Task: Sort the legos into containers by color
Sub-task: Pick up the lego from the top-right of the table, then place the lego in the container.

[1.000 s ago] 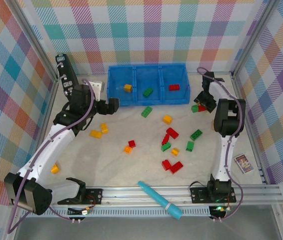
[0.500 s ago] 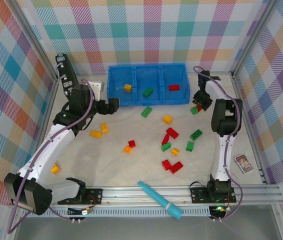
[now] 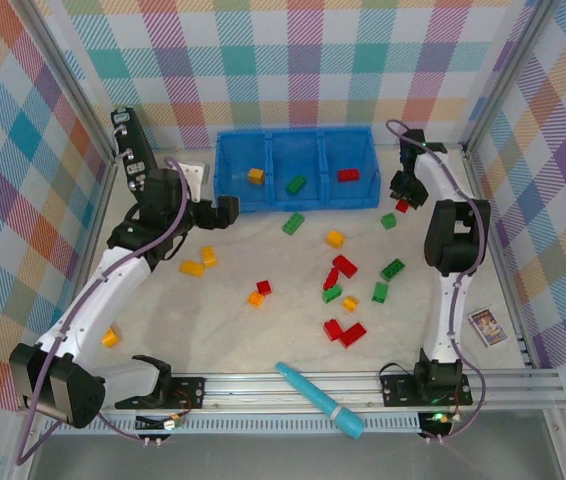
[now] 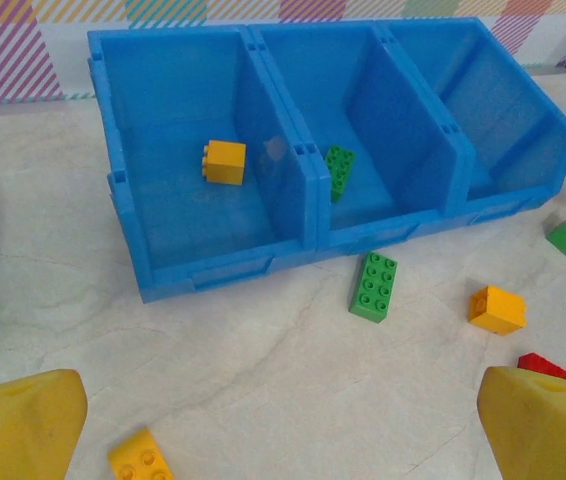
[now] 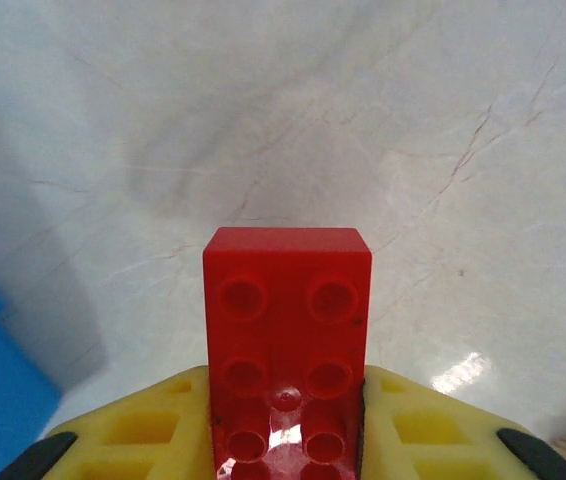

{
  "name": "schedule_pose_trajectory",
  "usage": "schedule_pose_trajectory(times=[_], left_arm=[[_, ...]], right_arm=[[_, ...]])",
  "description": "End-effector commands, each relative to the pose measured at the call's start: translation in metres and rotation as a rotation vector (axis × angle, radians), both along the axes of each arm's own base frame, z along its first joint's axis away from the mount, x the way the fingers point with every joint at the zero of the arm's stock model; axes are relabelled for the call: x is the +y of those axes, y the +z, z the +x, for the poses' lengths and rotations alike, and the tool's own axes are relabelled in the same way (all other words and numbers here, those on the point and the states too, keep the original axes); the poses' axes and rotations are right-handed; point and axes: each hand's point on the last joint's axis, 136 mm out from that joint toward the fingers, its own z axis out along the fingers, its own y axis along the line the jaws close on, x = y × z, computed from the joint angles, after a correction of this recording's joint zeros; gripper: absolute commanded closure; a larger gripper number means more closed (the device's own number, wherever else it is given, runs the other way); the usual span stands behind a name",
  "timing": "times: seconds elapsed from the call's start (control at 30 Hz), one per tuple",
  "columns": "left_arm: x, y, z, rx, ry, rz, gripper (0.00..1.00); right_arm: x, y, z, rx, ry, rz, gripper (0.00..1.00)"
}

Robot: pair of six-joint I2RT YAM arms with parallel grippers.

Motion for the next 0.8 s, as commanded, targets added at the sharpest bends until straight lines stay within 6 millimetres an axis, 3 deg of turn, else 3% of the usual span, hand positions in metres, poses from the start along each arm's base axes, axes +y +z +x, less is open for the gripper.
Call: schedule_pose_trajectory(times=[0.0, 0.2, 0.33, 0.5, 0.77], left_arm=[[0.0, 0.0, 0.002, 0.019, -0.001, -0.008, 0.0], [0.001, -0.001, 0.007, 0.029, 0.002, 0.005, 0.0], [0.0, -0.002, 0.011, 0.05, 0.002, -0.009, 0.0], [-0.002, -0.016, 0.021, 0.093, 0.005, -0.017, 0.0], [-0.009, -0.014, 0.035, 0.112, 0.013, -0.054, 0.0]], right_arm=[[0.025, 0.075, 0.004, -0.153, 0.163, 0.001, 0.67], [0.086, 0.143, 0.021, -0.362, 0.394, -0.032, 0.64], [0.12, 0.164, 0.044, -0.451, 0.494, -0.025, 0.63], [0.135, 0.149, 0.08, -0.447, 0.539, -0.03, 0.63], [0.148, 0.092, 0.111, -0.425, 0.583, -0.015, 0.63]])
